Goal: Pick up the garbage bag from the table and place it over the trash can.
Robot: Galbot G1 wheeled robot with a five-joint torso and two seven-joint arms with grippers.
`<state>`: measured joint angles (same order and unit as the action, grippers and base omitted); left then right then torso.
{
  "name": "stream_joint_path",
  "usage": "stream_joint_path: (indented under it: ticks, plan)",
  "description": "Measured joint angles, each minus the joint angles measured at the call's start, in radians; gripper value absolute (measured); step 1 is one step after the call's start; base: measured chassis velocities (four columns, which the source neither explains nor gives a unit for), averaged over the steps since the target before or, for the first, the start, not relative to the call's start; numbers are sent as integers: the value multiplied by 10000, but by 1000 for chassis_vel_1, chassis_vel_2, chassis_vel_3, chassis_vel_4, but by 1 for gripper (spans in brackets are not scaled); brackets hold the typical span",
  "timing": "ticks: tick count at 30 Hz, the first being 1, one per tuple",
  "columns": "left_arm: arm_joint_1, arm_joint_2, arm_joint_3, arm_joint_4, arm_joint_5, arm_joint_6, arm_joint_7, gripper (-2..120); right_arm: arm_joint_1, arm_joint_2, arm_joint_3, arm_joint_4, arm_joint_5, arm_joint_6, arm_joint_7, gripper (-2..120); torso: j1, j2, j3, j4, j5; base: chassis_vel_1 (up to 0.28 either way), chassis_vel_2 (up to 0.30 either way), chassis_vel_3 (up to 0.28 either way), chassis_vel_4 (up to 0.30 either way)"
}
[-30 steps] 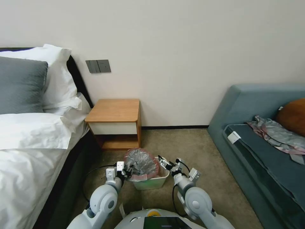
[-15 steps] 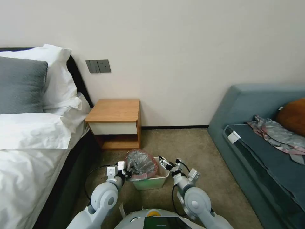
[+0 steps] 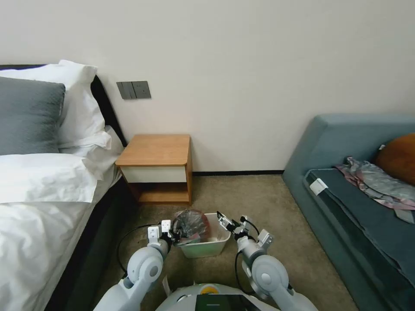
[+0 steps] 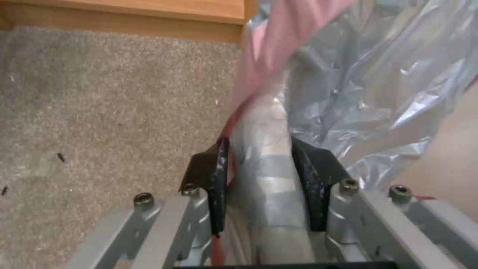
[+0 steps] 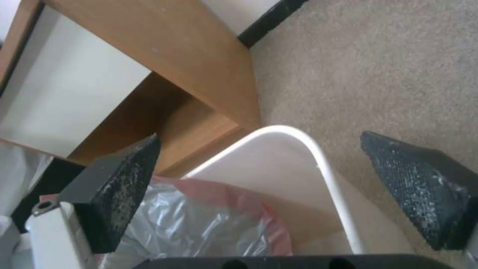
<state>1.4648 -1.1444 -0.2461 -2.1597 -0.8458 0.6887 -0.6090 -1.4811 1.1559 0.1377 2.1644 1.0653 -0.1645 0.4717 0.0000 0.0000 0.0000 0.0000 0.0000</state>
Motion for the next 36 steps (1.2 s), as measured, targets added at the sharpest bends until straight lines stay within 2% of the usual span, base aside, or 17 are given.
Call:
stream_joint_path:
  ticks: [2, 4, 7, 17, 20, 21, 24, 29, 30, 31, 33, 36]
  plan:
    - [0, -35, 2, 17, -77, -11, -99, 23, 7, -3, 0, 0, 1, 2, -3, 100, 0, 0, 0, 0, 0, 0, 0, 0, 0]
    - [0, -47, 2, 18, -97, -15, -123, 22, 9, -6, 0, 1, 2, 2, -3, 100, 0, 0, 0, 0, 0, 0, 0, 0, 0]
    - [21, -96, -5, 20, -138, -98, -178, 7, 34, -38, -5, 26, 3, 4, -9, 100, 0, 0, 0, 0, -1, 0, 0, 0, 0]
    - [404, -238, -237, -360, -9, -715, -128, 6, 119, -140, -37, 432, -10, 18, -67, 100, 0, 0, 0, 0, 0, 0, 0, 0, 0]
    - [748, -295, -482, -674, 431, -1491, 583, 6, 174, -355, -112, 980, -36, -130, -332, 100, -1, 0, 0, -1, 0, 0, 0, 0, 0]
    - [748, -295, -482, -674, 431, -1491, 583, 6, 174, -355, -112, 980, -36, -130, -332, 100, -1, 0, 0, -1, 0, 0, 0, 0, 0]
    - [1103, -511, -877, -758, 1521, -2428, 1627, 6, 295, -640, -121, 1424, -417, -423, -908, 100, -1, 0, -1, 0, -1, 0, 0, 0, 0]
    - [1348, -735, -1212, -923, 1931, -2947, 2115, 6, 443, -967, -49, 1733, -822, -741, -1550, 100, -1, 0, -1, 1, 0, 0, 0, 0, 0]
    - [1505, -867, -1374, -1015, 2206, -3290, 2383, 6, 485, -1186, -25, 1956, -891, -956, -1918, 100, -1, 0, -1, 1, 1, 0, 0, 0, 0]
    - [1505, -867, -1374, -1015, 2206, -3290, 2383, 6, 485, -1186, -25, 1956, -891, -956, -1918, 100, -1, 0, -1, 1, 1, 0, 0, 0, 0]
    - [1751, -1025, -1550, -1097, 2668, -3829, 2797, 6, 616, -1504, -152, 2327, -888, -1273, -2171, 100, -1, 0, -1, 0, 0, 0, 0, 0, 0]
    - [1859, -1090, -1585, -1152, 2812, -3981, 2902, 6, 716, -1615, -259, 2468, -840, -1487, -2264, 100, -2, 0, -1, 1, 0, 0, 0, 0, 0]
